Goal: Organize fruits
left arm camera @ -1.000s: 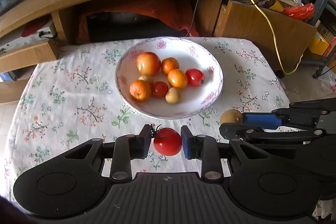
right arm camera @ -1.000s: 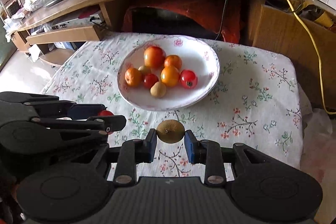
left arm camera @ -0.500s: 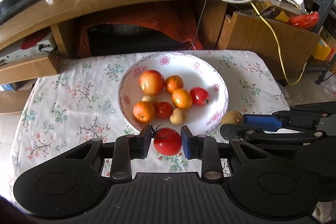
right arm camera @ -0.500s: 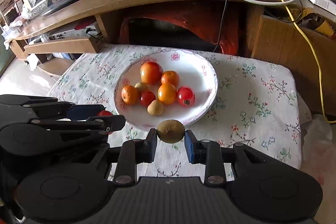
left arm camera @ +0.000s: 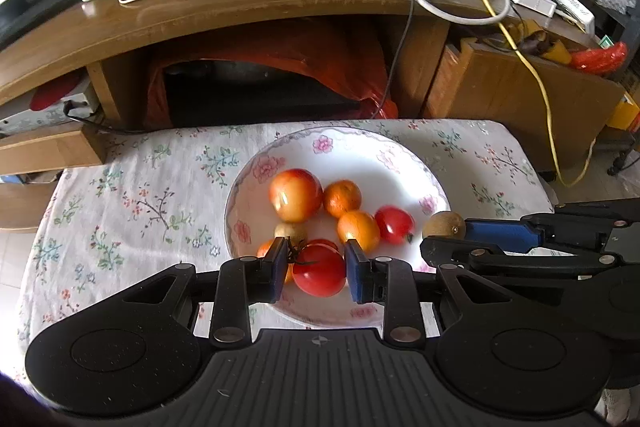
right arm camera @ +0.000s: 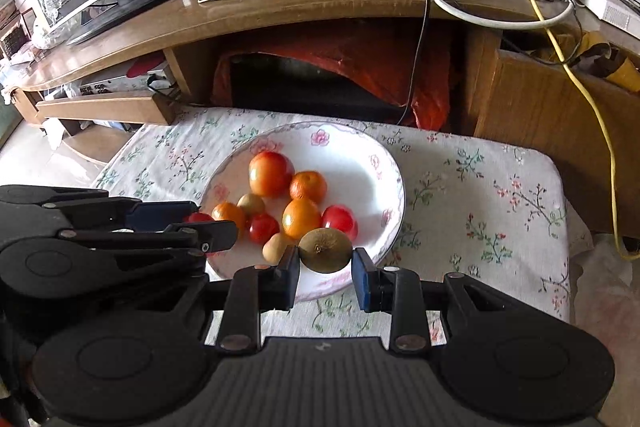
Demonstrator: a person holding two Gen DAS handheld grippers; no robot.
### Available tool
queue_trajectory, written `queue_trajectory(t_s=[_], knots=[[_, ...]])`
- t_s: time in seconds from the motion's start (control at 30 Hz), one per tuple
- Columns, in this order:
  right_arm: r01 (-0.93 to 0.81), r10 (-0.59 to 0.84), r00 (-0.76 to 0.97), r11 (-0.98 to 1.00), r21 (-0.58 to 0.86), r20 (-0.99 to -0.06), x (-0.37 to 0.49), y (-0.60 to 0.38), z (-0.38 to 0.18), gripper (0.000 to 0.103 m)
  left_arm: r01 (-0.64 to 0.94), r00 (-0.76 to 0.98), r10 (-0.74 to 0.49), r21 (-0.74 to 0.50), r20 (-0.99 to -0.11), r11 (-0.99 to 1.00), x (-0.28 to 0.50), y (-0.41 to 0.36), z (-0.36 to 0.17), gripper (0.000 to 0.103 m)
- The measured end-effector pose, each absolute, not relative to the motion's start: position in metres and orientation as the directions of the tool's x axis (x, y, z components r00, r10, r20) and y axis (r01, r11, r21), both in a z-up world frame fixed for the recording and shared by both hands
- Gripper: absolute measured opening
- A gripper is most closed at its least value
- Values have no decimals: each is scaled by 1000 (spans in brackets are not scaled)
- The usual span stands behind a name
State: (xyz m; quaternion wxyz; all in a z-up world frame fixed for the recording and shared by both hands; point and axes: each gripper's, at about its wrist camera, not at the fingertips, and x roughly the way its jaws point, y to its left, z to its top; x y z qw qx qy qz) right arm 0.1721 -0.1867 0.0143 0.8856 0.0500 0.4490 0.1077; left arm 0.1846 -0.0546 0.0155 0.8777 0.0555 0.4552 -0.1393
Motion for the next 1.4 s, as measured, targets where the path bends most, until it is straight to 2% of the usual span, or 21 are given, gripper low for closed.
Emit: queue_trajectory(t_s=[0.57, 0.9, 1.13, 1.4], knots=[[-139, 244, 563, 970, 201, -790, 218, -191, -12, 32, 252, 524, -177, -47, -833, 967, 222, -57, -5, 38], [-127, 264, 567, 964, 234, -780, 220, -195, -12, 32, 227, 535, -163, -45, -829, 973, 224, -52, -4, 52], [-125, 271, 577, 961, 245, -771, 218, -196, -7, 32, 214, 551, -148, -32, -821, 976, 222, -48, 3, 58], [-114, 252, 581, 967, 229, -774, 210, -194, 0, 36, 195, 582, -117, -1, -805, 981, 205, -43, 11, 75]])
